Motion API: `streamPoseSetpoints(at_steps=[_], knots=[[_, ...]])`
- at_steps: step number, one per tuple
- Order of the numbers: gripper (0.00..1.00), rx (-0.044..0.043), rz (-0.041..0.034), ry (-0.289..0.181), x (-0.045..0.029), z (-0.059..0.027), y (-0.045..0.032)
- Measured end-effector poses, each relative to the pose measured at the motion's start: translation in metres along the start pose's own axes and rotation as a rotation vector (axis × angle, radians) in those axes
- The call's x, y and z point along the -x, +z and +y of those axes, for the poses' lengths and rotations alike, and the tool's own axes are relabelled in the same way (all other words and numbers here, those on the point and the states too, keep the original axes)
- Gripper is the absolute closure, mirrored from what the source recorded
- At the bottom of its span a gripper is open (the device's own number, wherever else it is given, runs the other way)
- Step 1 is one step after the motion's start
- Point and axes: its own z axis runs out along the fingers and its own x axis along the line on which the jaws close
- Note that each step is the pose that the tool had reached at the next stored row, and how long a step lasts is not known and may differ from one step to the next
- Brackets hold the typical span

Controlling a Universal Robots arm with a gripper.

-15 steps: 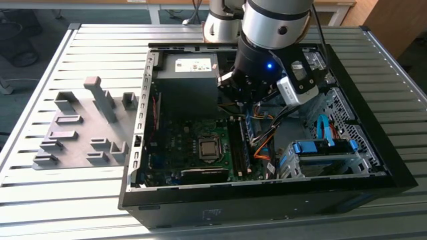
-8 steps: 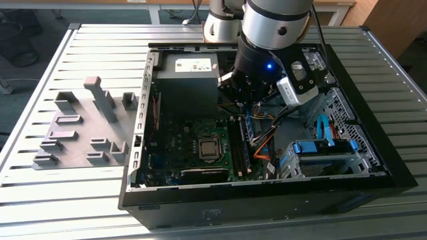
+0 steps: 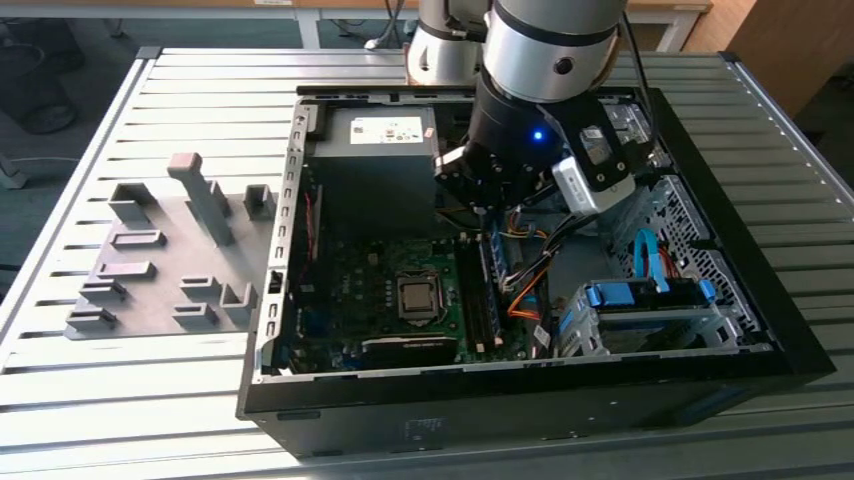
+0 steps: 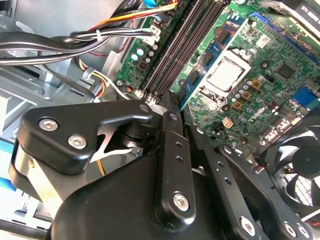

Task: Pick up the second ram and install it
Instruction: 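Insert the second ram into the second slot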

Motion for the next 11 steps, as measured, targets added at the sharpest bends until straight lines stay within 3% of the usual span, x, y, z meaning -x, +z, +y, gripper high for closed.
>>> streamPoseSetpoints(at_steps=[11], knots=[[0.86, -0.0002, 0.0019, 0.0, 0.0001, -0.0023, 0.0179]])
